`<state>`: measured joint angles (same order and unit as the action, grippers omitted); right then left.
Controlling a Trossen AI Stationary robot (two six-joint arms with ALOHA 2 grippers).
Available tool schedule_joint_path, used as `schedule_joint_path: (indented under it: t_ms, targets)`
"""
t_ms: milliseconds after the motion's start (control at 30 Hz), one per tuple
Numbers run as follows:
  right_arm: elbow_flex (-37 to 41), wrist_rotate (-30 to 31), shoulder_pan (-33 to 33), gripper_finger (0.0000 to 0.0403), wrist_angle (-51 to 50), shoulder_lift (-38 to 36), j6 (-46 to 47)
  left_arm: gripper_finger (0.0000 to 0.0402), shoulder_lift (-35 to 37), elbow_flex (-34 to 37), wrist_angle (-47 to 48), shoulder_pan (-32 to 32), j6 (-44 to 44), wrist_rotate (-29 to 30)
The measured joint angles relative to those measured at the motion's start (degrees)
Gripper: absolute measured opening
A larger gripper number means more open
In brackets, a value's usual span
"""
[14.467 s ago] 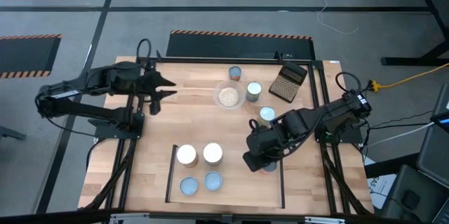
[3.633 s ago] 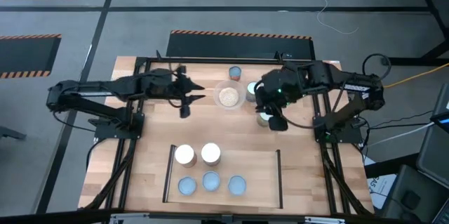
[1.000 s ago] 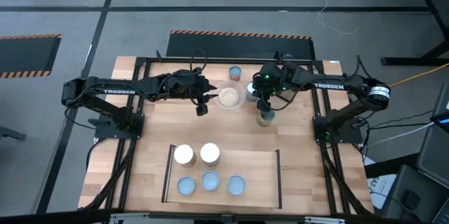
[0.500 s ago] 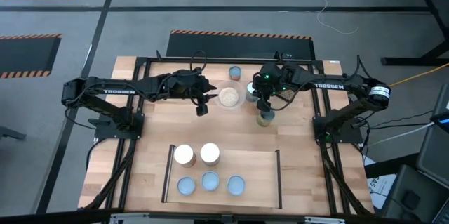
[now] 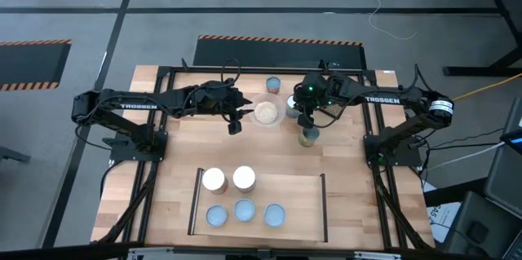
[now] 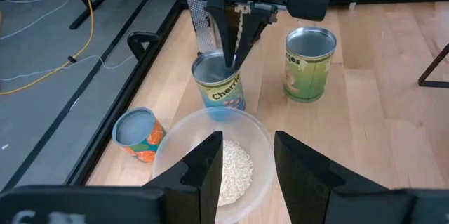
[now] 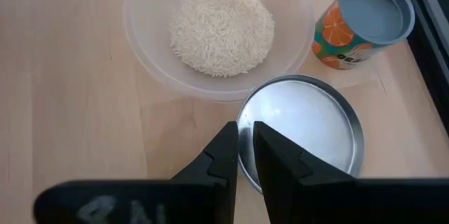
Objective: Pick and place cans onto a shelf
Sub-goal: Put the canned cherries on the shelf
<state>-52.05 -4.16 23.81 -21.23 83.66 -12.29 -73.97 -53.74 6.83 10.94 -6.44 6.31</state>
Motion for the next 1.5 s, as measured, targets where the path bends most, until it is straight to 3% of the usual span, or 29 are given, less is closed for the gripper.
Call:
schedule_joint_path:
  t_ms: [267, 433, 533, 733, 967, 1100, 1333, 1500]
  targets:
    - [0.0, 0.02, 0.0, 0.005, 0.04, 0.0, -0.01, 0.0121, 0.0, 0.0, 0.0, 0.0, -0.02, 0.0]
    - [0.0, 0.03, 0.0, 0.001, 0.48, 0.0, -0.44, 0.0121, 0.0, 0.0, 0.0, 0.0, -0.02, 0.0]
    - [0.0, 0.04, 0.0, 0.001, 0.78, 0.0, -1.7, 0.0121, 0.0, 0.0, 0.0, 0.0, -0.02, 0.0]
    - [0.0, -0.06, 0.02, 0.0045, 1.51, 0.0, 0.25, 0.0121, 0.01, 0.0, 0.02, 0.0, -0.02, 0.0]
    - [0.0, -0.24, 0.02, 0.0148, 1.81, 0.0, 2.36, 0.0121, 0.02, 0.0, 0.09, -0.18, -0.02, 0.0]
    - [0.0, -0.39, 0.0, 0.0185, 1.79, 0.46, 3.17, 0.0121, 0.02, 0.0, 0.14, -0.24, 0.0, -0.02]
    - [-0.18, -0.3, -0.11, 0.0191, 2.97, 3.7, 2.86, 0.0121, 0.02, 0.0, 0.22, -0.24, 0.0, -0.01]
    - [-0.23, 0.18, -0.11, 0.0151, 4.53, 4.4, 2.83, 0.0121, 0.02, 0.0, 0.25, -0.24, -0.01, -0.01]
